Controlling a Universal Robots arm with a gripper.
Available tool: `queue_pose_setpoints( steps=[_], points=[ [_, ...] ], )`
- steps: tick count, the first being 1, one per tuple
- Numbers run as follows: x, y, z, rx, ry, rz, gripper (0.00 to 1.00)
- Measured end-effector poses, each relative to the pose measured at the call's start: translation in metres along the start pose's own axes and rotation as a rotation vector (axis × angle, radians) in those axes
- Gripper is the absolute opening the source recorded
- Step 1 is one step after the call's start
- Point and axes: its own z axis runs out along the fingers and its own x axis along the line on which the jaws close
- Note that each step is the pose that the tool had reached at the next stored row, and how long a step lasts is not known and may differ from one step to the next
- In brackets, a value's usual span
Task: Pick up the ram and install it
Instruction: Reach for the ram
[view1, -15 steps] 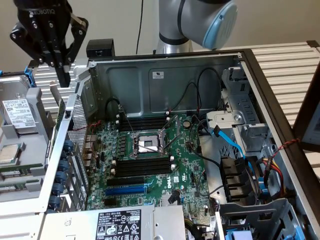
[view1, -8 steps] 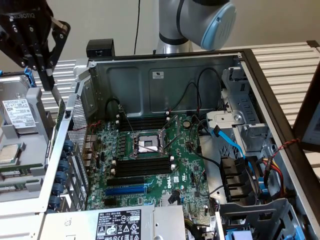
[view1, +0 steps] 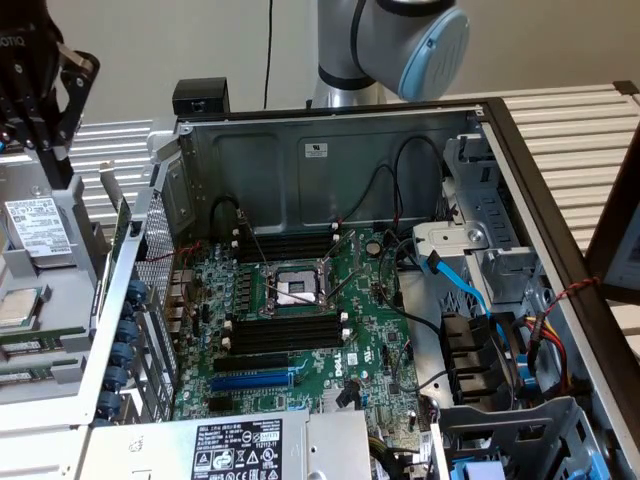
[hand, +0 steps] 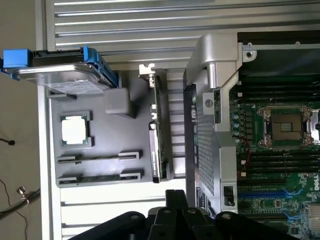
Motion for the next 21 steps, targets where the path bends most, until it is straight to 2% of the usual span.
queue_pose_setpoints(
  steps=[6, 12, 17, 21],
  points=[
    [0.027, -0.002, 0.0022, 0.0004, 0.0049, 0.0, 0.1],
    [0.049, -0.0037, 0.0047, 0.0013, 0.0186, 0.001, 0.1],
    [0.067, -0.005, 0.0067, 0.0019, 0.0258, 0.001, 0.1],
    [0.081, -0.006, 0.0083, 0.0021, 0.0278, 0.001, 0.1]
  ],
)
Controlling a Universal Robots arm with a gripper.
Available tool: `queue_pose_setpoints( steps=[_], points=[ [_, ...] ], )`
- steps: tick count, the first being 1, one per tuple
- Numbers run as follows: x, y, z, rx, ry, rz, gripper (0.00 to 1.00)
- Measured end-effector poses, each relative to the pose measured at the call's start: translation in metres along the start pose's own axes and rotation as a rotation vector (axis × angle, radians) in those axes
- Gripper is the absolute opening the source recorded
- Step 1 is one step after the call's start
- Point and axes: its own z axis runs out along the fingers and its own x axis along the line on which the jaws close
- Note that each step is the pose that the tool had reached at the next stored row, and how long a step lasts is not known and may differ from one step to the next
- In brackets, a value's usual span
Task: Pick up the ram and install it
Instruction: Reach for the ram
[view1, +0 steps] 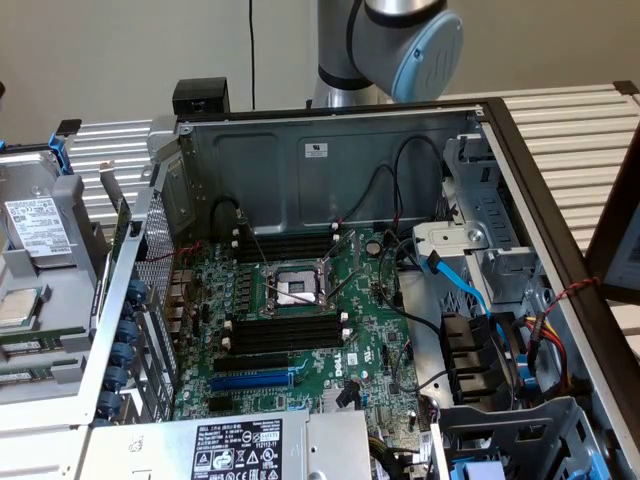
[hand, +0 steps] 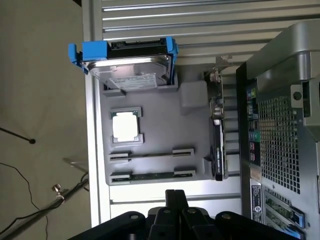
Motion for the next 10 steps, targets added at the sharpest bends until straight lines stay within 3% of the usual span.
queue_pose_setpoints(
  steps=[3, 8, 10],
  points=[
    [0.009, 0.0014, 0.0025, 0.0028, -0.0001, 0.0, 0.1],
    [0.015, 0.0111, 0.0066, 0.0155, -0.0011, 0.0, 0.1],
    [0.016, 0.0113, 0.0067, 0.0162, -0.0011, 0.0, 0.1]
  ],
)
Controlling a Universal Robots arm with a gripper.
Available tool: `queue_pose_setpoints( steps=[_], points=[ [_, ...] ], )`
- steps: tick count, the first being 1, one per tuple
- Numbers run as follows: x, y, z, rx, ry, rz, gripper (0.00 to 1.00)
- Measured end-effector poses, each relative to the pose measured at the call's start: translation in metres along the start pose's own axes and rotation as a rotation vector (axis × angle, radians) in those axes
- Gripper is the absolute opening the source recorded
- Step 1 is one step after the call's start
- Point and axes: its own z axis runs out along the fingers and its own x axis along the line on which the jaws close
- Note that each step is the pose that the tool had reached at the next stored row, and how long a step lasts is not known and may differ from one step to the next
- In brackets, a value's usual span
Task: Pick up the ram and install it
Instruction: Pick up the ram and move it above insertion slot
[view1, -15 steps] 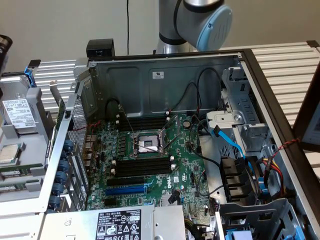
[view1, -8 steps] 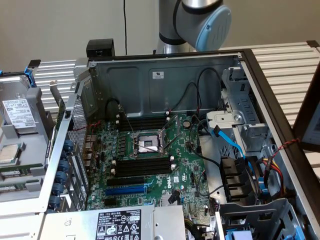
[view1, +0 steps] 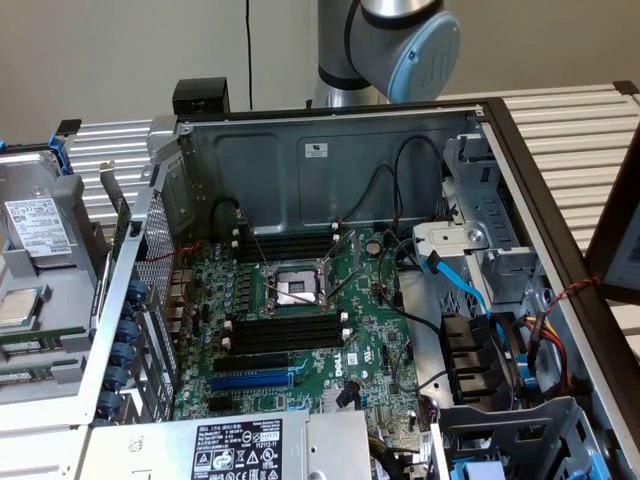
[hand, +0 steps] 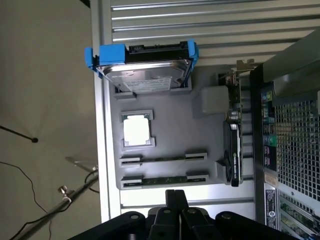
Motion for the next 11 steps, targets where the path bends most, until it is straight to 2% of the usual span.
queue_pose_setpoints(
  steps=[11],
  points=[
    [0.0002, 0.0, 0.0, 0.0, 0.0001, 0.0, 0.1]
  ],
)
